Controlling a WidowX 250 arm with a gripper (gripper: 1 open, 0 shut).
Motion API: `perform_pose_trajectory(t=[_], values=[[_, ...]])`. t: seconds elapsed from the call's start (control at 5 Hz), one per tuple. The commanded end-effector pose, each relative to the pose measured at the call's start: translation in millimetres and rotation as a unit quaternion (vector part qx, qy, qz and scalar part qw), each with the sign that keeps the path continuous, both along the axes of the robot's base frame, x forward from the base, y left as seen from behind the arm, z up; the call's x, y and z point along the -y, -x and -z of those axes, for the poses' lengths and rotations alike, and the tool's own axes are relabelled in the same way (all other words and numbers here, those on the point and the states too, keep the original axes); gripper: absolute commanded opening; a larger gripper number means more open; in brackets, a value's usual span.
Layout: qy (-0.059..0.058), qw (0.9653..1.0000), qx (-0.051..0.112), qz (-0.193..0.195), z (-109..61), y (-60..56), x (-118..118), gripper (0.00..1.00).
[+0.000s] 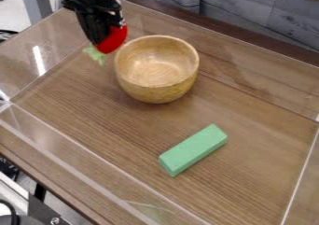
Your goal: Move the red fruit to the left
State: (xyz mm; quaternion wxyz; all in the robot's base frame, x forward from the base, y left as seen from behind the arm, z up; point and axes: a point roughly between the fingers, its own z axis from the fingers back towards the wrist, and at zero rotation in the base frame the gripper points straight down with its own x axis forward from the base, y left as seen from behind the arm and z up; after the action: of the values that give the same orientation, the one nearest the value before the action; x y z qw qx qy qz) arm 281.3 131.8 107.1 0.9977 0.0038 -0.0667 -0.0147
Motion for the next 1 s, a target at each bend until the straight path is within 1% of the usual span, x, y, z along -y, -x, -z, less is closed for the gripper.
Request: perform_pose_trajectory(t=[0.0,0.4,0.8], values=[[-0.015,0.9997,0.015,-0.01,-14.7,-8.3,-11,0.0],[-0.016,0.9996,0.0,-0.022,8.3,-8.5,-28,0.0],[-0.015,0.9996,-0.003,-0.023,31.2,-29.7,-35,0.0]])
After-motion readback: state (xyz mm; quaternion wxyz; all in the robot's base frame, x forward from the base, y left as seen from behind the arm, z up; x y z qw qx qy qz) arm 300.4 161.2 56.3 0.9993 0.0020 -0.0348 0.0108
